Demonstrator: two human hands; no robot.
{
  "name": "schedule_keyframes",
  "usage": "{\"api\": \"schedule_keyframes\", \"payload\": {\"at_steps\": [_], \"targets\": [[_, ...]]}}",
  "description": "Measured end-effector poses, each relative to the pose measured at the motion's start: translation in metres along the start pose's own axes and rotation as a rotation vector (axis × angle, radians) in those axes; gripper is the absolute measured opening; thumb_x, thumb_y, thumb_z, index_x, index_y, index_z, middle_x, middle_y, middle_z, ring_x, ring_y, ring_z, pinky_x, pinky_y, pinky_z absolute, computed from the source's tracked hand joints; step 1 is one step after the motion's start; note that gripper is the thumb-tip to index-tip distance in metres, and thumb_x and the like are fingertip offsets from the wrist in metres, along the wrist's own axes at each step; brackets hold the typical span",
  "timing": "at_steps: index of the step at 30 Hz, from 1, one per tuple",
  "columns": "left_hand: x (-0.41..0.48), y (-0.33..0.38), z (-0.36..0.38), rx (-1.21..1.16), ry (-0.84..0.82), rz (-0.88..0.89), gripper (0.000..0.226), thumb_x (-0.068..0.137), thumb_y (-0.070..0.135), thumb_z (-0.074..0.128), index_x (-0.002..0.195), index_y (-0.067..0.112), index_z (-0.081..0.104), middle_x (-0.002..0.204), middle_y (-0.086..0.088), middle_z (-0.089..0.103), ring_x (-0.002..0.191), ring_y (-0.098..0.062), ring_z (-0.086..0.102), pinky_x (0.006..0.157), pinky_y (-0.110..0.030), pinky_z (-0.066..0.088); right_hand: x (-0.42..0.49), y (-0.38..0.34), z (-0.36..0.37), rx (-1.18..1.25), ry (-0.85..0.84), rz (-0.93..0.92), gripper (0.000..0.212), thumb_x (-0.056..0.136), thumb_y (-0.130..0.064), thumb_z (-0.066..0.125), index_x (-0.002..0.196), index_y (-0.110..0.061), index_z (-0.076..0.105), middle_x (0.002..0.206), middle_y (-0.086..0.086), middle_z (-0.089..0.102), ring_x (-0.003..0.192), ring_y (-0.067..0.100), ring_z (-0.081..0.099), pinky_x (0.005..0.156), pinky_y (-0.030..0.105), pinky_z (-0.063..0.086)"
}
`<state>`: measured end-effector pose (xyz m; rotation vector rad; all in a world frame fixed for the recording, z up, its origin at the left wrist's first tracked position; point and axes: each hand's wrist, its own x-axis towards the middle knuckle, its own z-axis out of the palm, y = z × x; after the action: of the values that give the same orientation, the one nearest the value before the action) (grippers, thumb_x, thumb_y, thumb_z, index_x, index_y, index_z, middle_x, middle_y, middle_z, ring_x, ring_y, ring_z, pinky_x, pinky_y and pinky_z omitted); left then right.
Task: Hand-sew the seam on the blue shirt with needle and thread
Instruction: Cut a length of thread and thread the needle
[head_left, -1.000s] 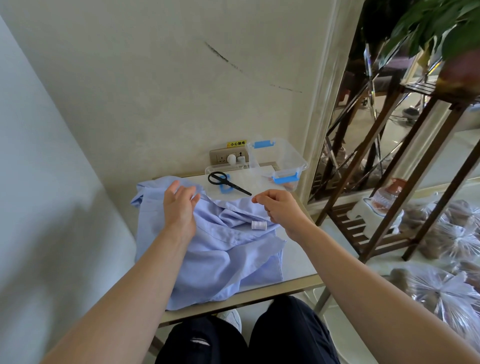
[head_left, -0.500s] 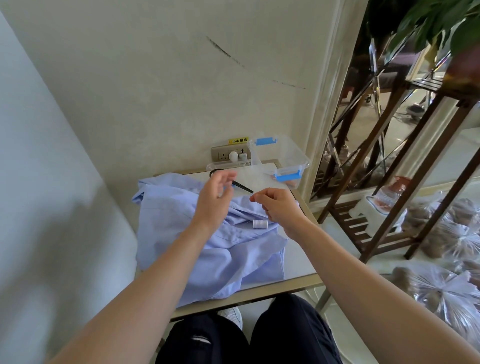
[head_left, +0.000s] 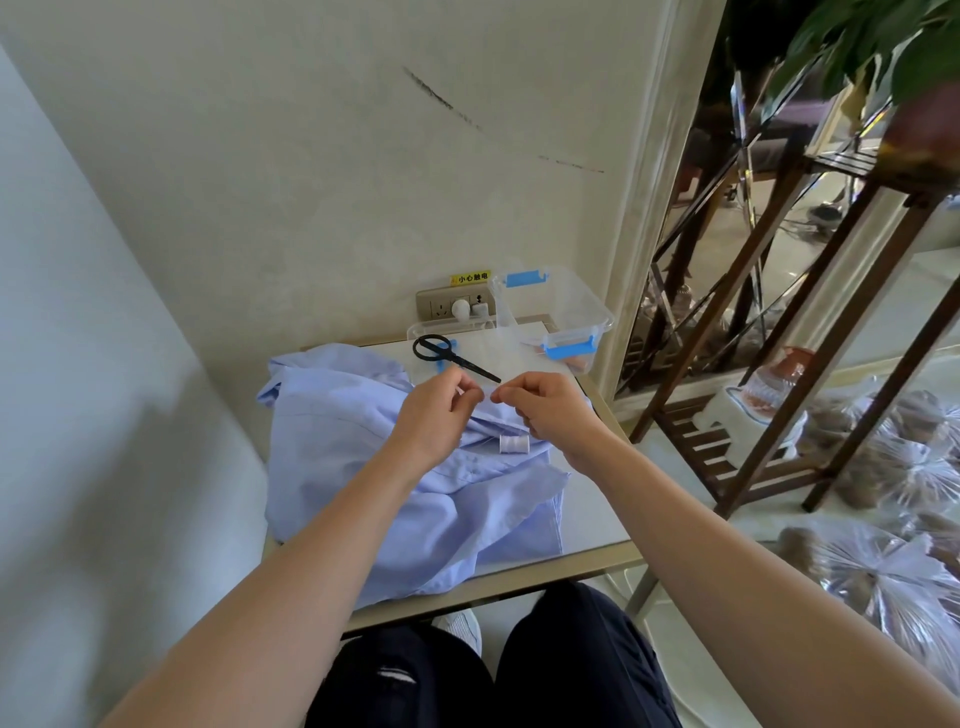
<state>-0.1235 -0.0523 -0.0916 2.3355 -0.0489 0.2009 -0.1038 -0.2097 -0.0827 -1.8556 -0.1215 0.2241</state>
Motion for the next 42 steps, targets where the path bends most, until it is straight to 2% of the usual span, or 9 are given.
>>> {"api": "schedule_keyframes", "payload": {"at_steps": [6,11,20,24,28,31,33,37,42], "targets": [[0.002,-0.002,-0.007,0.029,0.214,-0.097,0.021,0.102,0.016,0.043,0.104,0.003,0.059,0.099,-0.011,0.067,0.097,-0.031,0.058,0.078,-0.034,0.036,-0.002,-0.001,-0.001,-0.03,0.01,0.005,0.019,0.093,-0.013,0.058,0.079,-0.016,0.071,0.05,-0.008,0.043,0.056,0.015,0.034,0.055,0.024,0.03],[0.002,-0.015,-0.017,0.031,0.432,-0.262,0.025,0.103,0.015,0.038,0.109,-0.002,0.055,0.108,-0.019,0.066,0.103,-0.038,0.057,0.07,-0.033,0.027,-0.002,0.002,-0.007,-0.039,0.043,0.024,0.019,0.094,-0.015,0.057,0.082,-0.016,0.071,0.055,-0.003,0.04,0.055,0.015,0.033,0.056,0.026,0.03],[-0.001,-0.031,-0.028,-0.019,0.676,-0.392,0.026,0.103,0.011,0.034,0.114,-0.004,0.052,0.11,-0.024,0.064,0.103,-0.042,0.057,0.081,-0.042,0.038,-0.005,0.007,-0.01,-0.036,0.071,0.051,0.018,0.094,-0.016,0.057,0.082,-0.017,0.071,0.058,-0.001,0.039,0.056,0.015,0.032,0.057,0.027,0.03],[-0.001,-0.032,-0.031,-0.073,0.708,-0.417,0.027,0.103,0.01,0.032,0.114,-0.006,0.051,0.11,-0.025,0.062,0.102,-0.042,0.056,0.081,-0.041,0.037,-0.005,0.007,-0.009,-0.033,0.076,0.066,0.018,0.093,-0.016,0.057,0.081,-0.017,0.07,0.059,-0.001,0.04,0.055,0.014,0.034,0.057,0.026,0.031],[0.0,-0.032,-0.024,0.056,0.704,-0.409,0.027,0.093,0.002,0.046,0.117,-0.002,0.057,0.128,-0.025,0.05,0.12,-0.041,0.043,0.092,-0.042,0.031,-0.005,0.005,-0.007,-0.033,0.071,0.068,0.019,0.093,-0.016,0.058,0.078,-0.019,0.07,0.059,0.0,0.041,0.056,0.014,0.034,0.056,0.026,0.031],[-0.004,-0.019,-0.017,0.1,0.79,-0.202,0.043,0.079,-0.003,0.047,0.121,0.002,0.056,0.131,-0.02,0.048,0.121,-0.04,0.041,0.092,-0.041,0.029,-0.006,0.002,-0.007,-0.043,0.067,0.057,0.021,0.094,-0.016,0.057,0.078,-0.02,0.069,0.06,0.001,0.041,0.057,0.016,0.032,0.057,0.029,0.03],[-0.005,-0.008,-0.014,0.018,0.72,0.022,0.044,0.077,0.003,0.041,0.118,0.005,0.057,0.122,-0.012,0.054,0.114,-0.03,0.046,0.092,-0.029,0.029,-0.006,0.0,-0.007,-0.05,0.063,0.046,0.021,0.094,-0.016,0.056,0.078,-0.02,0.07,0.061,0.003,0.04,0.057,0.016,0.032,0.056,0.028,0.029],[-0.007,0.013,-0.001,-0.22,0.284,0.225,0.03,0.088,0.009,0.041,0.114,0.012,0.056,0.117,-0.002,0.057,0.103,-0.013,0.055,0.085,-0.014,0.04,-0.008,-0.001,-0.007,-0.042,0.051,0.028,0.019,0.094,-0.016,0.058,0.08,-0.017,0.07,0.057,-0.001,0.04,0.055,0.015,0.032,0.055,0.027,0.029],[-0.006,0.02,0.017,-0.278,-0.08,0.042,0.033,0.095,0.009,0.045,0.126,0.017,0.049,0.109,-0.004,0.059,0.094,-0.022,0.061,0.088,-0.037,0.052,-0.01,-0.005,-0.009,-0.063,0.058,-0.011,0.016,0.094,-0.018,0.059,0.09,-0.008,0.072,0.06,0.0,0.047,0.057,0.014,0.039,0.056,0.024,0.034]]}}
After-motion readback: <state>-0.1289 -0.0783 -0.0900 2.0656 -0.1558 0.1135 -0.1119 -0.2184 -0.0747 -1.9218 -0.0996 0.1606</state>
